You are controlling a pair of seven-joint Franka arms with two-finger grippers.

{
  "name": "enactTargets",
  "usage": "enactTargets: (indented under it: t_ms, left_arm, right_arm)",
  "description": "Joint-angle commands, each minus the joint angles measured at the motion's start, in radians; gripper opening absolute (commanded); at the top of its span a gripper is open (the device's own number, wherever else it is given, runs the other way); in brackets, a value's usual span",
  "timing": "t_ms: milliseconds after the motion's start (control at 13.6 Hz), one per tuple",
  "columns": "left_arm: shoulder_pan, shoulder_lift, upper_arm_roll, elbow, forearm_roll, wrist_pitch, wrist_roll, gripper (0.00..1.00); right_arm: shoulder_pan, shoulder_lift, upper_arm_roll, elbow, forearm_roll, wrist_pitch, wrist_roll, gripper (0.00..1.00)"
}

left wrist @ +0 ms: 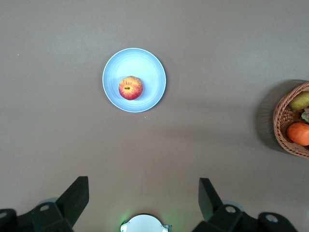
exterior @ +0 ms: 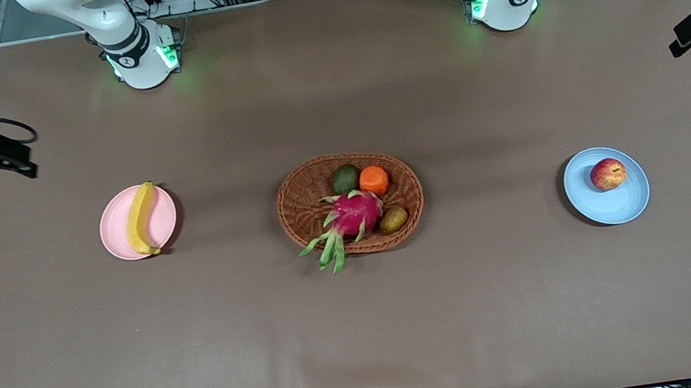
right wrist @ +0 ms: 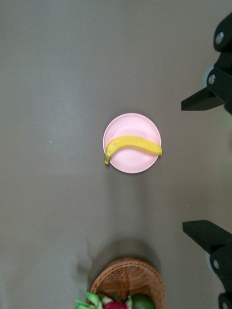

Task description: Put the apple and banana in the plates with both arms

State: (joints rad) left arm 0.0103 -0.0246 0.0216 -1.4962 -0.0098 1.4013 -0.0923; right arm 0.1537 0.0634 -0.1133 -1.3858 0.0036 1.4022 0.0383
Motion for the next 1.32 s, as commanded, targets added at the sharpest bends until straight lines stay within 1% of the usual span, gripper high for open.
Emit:
enactTargets:
  t_ms: [0,220,366,440,586,879,1026,1246]
  left_arm:
    - [-0.003,0.003,-0.002,0.013,0.022,-0.002,0.017,1.00]
    - [-0.009,0.003,-0.002,0.013,0.022,-0.002,0.017,1.00]
    - [-0.007,0.003,-0.002,0.011,0.022,-0.002,0.019,1.00]
    - [-0.009,0.003,-0.002,0.011,0.022,-0.002,0.017,1.00]
    - [-0.009,0.003,-0.002,0.011,0.024,-0.002,0.017,1.00]
    - [-0.009,0.005,-0.002,0.010,0.024,-0.004,0.019,1.00]
    - [-0.010,0.005,-0.002,0.010,0.022,-0.004,0.019,1.00]
    - [-0.010,0.005,-0.002,0.010,0.022,-0.004,0.019,1.00]
  right_arm:
    - [-0.043,0.007,0.006,0.039,0.016,-0.026,-0.092,1.00]
    - [-0.054,0.003,0.007,0.037,0.016,-0.028,-0.095,1.00]
    - [-0.069,-0.023,0.015,0.019,0.018,-0.028,-0.101,1.00]
    - [-0.078,-0.034,0.017,0.013,0.027,-0.026,-0.116,1.00]
    - [-0.100,-0.056,0.015,-0.012,0.084,-0.022,-0.129,1.00]
    - [-0.103,-0.065,0.015,-0.015,0.085,-0.038,-0.172,1.00]
    - [-0.103,-0.066,0.015,-0.036,0.079,-0.037,-0.172,1.00]
    - [-0.118,-0.073,0.015,-0.041,0.078,-0.038,-0.173,1.00]
